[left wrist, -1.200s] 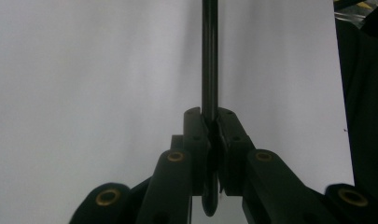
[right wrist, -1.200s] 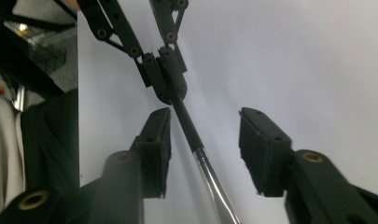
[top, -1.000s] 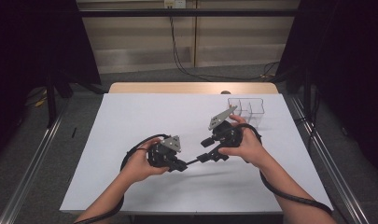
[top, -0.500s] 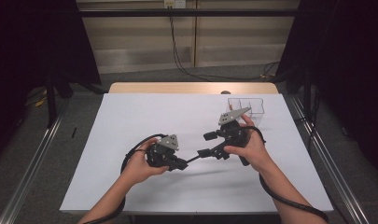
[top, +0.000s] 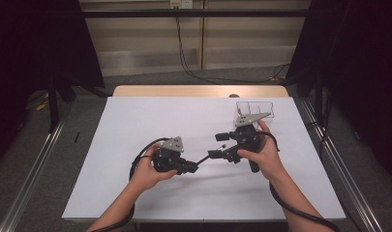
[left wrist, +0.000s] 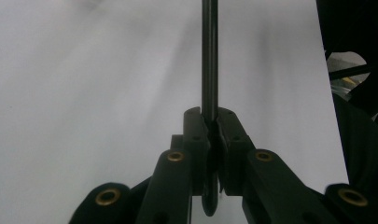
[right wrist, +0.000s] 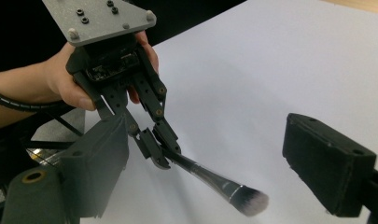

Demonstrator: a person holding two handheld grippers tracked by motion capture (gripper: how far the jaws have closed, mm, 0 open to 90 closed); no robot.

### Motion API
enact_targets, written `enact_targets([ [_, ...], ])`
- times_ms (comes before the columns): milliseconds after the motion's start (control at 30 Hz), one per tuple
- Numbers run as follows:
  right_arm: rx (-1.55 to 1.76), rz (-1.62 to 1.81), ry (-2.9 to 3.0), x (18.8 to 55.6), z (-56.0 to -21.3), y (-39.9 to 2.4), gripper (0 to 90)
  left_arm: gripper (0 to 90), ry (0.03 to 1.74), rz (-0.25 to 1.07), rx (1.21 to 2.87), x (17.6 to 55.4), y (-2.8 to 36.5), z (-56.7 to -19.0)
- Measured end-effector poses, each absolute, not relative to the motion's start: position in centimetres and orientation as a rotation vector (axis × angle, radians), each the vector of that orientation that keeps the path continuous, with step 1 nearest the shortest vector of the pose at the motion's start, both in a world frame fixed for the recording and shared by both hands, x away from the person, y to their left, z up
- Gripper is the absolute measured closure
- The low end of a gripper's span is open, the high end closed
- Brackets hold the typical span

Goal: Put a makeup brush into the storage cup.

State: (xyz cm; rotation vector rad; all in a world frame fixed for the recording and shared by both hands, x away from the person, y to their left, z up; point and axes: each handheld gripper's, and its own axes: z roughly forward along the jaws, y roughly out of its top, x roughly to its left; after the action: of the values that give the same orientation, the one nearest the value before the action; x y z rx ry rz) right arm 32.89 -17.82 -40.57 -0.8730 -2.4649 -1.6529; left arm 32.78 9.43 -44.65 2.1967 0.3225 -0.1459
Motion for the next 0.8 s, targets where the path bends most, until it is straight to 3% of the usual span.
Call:
enact_targets([
  [533, -0.843, -1.838, -2.382, 32.7, -40.9, -17.3, 11.7, 83.9, 0.378, -0.115, 2.076, 32.3, 9.7, -45.2],
  [800, -0.807, -1.876, -2.368, 32.8, -40.8, -16.6, 18.1, 83.9, 0.437, -0.08, 1.989, 32.3, 10.5, -45.0],
])
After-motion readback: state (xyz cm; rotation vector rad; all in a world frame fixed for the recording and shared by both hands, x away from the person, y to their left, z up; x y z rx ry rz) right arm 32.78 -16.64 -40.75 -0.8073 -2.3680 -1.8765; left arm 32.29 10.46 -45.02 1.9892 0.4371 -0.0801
